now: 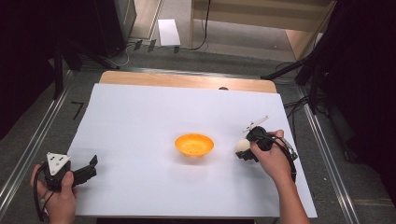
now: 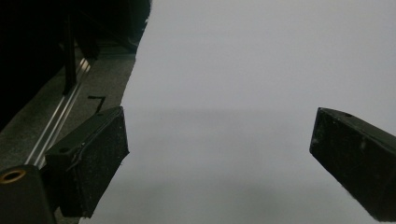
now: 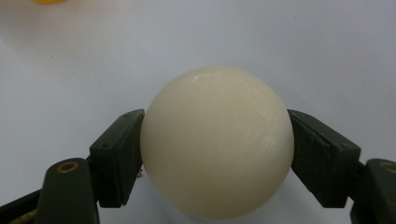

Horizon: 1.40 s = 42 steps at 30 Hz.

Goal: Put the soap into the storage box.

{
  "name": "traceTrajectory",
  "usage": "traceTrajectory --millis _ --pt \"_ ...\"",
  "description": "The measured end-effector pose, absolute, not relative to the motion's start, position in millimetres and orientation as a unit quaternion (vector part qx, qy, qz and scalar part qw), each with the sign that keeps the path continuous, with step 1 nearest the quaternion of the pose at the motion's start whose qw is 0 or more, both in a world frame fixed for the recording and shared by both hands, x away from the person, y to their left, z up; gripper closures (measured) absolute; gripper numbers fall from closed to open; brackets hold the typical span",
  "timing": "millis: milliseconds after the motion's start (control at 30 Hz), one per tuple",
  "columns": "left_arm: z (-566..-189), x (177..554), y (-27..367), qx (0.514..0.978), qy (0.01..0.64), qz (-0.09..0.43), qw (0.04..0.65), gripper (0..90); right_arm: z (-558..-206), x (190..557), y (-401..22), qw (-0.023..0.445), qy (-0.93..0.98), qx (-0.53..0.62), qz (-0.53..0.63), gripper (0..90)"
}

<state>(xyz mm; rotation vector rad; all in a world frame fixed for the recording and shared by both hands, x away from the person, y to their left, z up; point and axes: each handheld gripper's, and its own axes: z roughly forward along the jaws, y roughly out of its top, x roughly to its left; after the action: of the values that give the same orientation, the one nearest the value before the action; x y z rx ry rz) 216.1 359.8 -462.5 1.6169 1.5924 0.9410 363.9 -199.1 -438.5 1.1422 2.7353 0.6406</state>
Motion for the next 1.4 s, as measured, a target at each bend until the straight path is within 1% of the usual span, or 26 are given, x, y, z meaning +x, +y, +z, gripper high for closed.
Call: traceTrajectory --millis 667,1400 --pt "-463 216 360 0.62 0.611 0.36 0.335 4.5 -417 367 -189 0.068 0.902 0.364 0.222 25.0" --pt "-462 216 361 0.62 0.611 0.359 0.338 4.4 -403 370 -168 0.066 0.913 0.338 0.22 25.0"
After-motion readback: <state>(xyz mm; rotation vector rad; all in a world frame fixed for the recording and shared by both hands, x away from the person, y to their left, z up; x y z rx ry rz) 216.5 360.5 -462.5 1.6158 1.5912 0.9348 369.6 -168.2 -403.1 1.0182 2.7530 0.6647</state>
